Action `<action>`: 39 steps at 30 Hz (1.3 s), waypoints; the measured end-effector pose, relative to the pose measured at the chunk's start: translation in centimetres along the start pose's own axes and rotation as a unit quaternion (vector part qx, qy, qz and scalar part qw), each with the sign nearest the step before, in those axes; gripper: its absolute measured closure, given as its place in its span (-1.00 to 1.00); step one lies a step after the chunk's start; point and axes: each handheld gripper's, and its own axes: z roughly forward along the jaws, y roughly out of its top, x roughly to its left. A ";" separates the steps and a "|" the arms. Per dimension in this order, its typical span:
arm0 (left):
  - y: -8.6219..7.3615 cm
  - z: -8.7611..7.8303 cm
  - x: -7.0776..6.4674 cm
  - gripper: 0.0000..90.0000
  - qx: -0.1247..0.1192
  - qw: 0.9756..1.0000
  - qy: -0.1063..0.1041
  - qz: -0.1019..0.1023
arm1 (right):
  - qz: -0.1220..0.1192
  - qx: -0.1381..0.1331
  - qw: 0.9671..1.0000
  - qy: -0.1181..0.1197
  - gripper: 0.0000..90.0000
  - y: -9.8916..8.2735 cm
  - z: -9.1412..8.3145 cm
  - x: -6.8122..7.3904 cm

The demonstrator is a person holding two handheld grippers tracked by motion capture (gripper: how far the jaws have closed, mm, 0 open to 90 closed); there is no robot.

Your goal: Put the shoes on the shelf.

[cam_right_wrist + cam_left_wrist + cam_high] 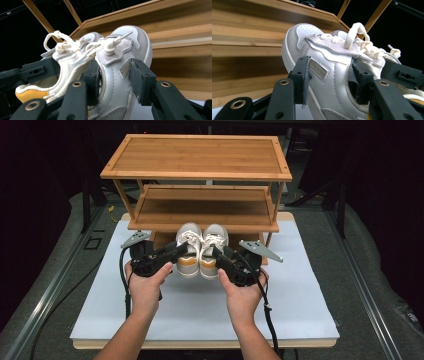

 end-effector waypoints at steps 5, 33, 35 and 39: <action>0.5 0.4 0.2 0.23 0.000 1.000 -0.003 -0.001 | -0.002 0.000 1.000 0.001 0.35 0.5 0.3 -0.1; 3.8 2.1 1.0 0.23 -0.010 1.000 -0.008 -0.003 | -0.008 -0.005 1.000 0.001 0.35 3.7 2.4 -0.4; 4.2 2.3 1.2 0.23 -0.009 1.000 -0.008 -0.002 | -0.008 -0.004 1.000 0.006 0.35 3.9 2.5 -0.5; 4.5 2.6 1.3 0.23 -0.007 1.000 -0.008 0.000 | -0.010 0.000 1.000 0.002 0.35 4.2 2.8 -0.6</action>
